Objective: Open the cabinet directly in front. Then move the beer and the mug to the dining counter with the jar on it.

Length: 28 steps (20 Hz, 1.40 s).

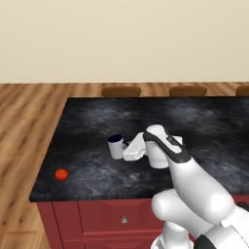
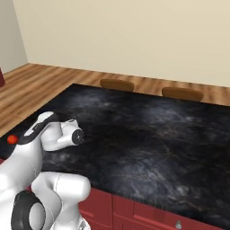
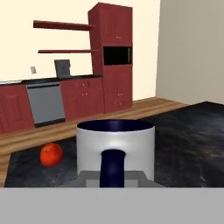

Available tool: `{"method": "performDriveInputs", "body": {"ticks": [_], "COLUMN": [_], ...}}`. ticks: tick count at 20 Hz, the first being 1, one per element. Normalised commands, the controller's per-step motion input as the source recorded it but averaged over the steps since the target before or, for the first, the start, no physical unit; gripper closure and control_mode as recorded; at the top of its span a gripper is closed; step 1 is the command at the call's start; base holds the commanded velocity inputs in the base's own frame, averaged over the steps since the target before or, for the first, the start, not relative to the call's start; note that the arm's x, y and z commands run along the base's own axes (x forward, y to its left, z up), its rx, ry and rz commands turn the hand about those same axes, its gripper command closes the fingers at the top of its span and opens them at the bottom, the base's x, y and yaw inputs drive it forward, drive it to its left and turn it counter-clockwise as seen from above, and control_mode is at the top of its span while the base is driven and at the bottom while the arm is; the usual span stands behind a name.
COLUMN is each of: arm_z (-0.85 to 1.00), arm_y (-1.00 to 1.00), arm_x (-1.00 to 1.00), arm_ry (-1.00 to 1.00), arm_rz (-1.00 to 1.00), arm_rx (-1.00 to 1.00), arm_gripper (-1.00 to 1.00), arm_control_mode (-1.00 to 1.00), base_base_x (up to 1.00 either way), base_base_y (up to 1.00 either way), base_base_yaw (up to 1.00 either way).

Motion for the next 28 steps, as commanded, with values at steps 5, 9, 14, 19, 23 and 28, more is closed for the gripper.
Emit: {"method": "performDriveInputs", "body": {"ticks": [5, 9, 14, 19, 23, 28], "arm_z": [-0.45, -0.47, -0.68, -0.8, -0.22, -0.41], "arm_y": [0.0, 0.06, 0.3, 0.23, -0.07, 0.0], "arm_x": [0.07, 0.28, 0.49, 0.25, 0.0, 0.0], "arm_ry": [0.18, 0.12, 0.09, -0.1, -0.09, 0.0], "arm_rz": [0.0, 0.0, 0.0, 0.0, 0.0, 0.01], "arm_rx": [-0.07, -0.14, -0.13, 0.08, 0.13, 0.0], "arm_gripper": [1.0, 1.0, 1.0, 1.0, 1.0, 1.0], "arm_control_mode": [-1.0, -1.0, -1.0, -1.0, -1.0, -1.0], "base_base_x": [0.0, 0.0, 0.0, 0.0, 0.0, 0.0], "base_base_y": [0.0, 0.0, 0.0, 0.0, 0.0, 0.0], "base_base_yaw": [0.0, 0.0, 0.0, 0.0, 0.0, 0.0]}}
